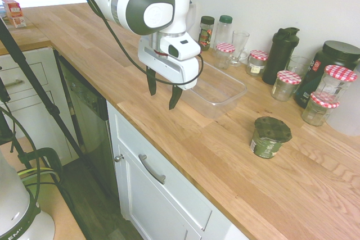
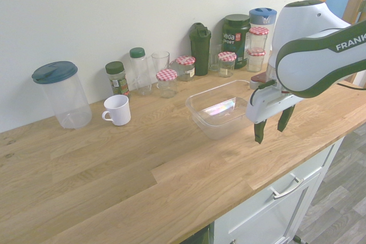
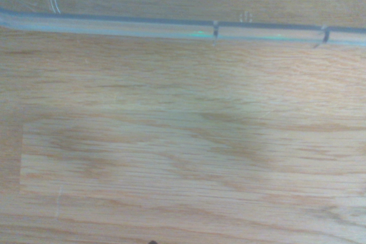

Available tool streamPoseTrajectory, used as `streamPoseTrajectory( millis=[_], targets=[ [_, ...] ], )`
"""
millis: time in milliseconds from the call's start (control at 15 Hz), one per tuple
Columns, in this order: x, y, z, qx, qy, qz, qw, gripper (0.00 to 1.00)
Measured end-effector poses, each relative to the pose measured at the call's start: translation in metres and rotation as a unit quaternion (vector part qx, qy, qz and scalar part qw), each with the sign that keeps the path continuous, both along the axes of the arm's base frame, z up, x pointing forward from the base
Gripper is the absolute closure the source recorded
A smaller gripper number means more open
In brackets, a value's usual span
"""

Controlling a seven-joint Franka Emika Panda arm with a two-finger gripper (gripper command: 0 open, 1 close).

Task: Put the cereal into the container

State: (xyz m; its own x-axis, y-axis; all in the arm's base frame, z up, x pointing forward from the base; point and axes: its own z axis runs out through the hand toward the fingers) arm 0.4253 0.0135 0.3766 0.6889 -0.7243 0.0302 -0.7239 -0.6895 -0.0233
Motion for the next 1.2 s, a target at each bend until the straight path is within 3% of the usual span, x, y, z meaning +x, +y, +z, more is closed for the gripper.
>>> streamPoseTrajectory(
  millis=[267,600,1200],
  targets=[
    [0.01,-0.012,0.014,0.002,-0.026,-0.027,0.999,0.0],
    [0.025,-0.104,0.061,-0.008,-0.073,-0.107,0.992,0.0],
    [0.027,-0.215,-0.004,-0.032,-0.077,-0.201,0.976,0.0]
  ],
)
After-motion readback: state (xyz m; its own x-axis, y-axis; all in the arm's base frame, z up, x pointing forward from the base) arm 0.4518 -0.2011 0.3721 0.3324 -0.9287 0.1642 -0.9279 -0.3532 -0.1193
